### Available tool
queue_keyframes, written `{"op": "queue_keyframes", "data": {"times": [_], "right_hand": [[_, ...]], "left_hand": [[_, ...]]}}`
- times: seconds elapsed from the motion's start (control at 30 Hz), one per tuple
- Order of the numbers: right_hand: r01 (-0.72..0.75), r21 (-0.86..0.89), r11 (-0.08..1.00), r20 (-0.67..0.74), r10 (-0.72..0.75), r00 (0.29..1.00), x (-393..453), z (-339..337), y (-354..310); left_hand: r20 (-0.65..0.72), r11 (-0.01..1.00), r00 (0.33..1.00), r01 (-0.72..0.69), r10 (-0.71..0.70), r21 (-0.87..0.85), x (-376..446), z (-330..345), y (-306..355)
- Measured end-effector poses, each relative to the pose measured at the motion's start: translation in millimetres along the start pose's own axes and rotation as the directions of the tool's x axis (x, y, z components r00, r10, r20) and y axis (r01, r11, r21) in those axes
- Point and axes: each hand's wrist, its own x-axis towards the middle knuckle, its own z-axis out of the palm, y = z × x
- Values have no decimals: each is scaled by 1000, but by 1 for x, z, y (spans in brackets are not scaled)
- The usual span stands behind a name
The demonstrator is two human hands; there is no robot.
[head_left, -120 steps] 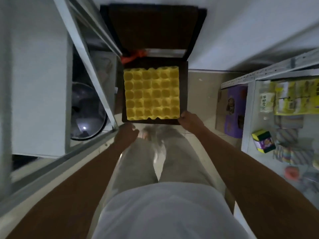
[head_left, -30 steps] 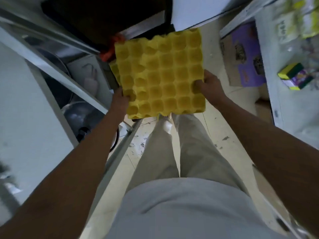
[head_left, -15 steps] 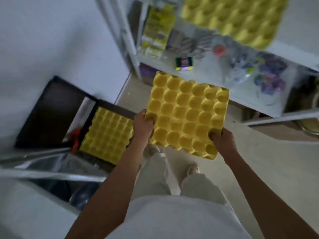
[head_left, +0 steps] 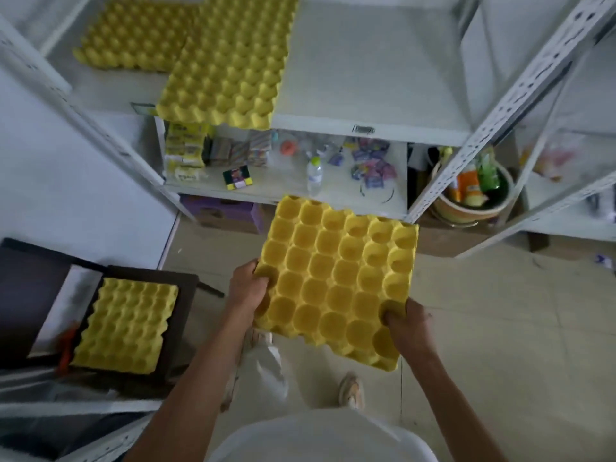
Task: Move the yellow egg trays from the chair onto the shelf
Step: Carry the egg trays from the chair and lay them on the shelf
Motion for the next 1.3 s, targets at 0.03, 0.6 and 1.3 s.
{"op": "queue_keyframes", "data": {"times": [0.03, 0.6, 1.3], "right_hand": [[20, -4, 1000, 2, -20, 1000, -1, -11, 2], [235, 64, 970, -168, -221, 961, 48, -28, -121], [231, -64, 971, -441, -235, 866, 319, -60, -264]], "left_hand": [[-3, 1000, 1000, 1, -1, -28, -9, 5, 1], [-212, 971, 976, -94, 46, -222, 13, -47, 75], [-27, 899, 902, -433, 432, -74, 224, -32, 304]]}}
